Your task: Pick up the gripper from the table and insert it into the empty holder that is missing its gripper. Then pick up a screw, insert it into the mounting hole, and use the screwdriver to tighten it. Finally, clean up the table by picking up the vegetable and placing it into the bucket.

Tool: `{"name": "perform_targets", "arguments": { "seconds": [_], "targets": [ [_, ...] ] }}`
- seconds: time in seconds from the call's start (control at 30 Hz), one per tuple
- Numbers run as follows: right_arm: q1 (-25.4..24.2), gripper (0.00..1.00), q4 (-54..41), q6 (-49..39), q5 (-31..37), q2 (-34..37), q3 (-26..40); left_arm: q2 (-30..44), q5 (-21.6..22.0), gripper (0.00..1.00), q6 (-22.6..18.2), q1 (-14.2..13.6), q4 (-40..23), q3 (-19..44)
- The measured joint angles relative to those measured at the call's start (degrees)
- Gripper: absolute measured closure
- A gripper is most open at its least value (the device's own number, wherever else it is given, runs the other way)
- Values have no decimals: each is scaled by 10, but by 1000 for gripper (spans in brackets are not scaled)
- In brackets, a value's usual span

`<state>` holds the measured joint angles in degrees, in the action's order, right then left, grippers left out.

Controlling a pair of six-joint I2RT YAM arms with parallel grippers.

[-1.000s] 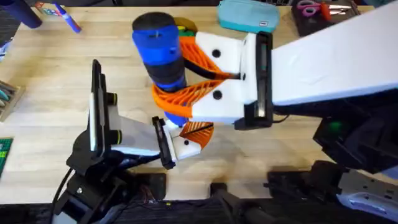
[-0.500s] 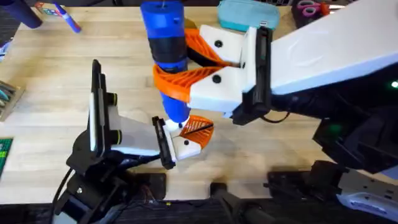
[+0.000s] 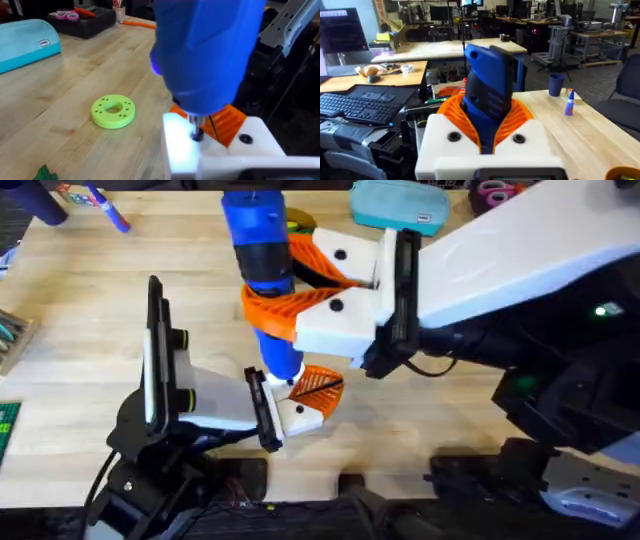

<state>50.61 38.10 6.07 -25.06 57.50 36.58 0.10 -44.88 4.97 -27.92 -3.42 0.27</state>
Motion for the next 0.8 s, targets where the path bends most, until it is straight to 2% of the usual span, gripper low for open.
{"name": "perform_targets", "arguments": {
  "seconds": [0.8],
  "targets": [
    [0,916,0,-1,0,0,0,0,17,995,0,0,0,0]
  ]
}}
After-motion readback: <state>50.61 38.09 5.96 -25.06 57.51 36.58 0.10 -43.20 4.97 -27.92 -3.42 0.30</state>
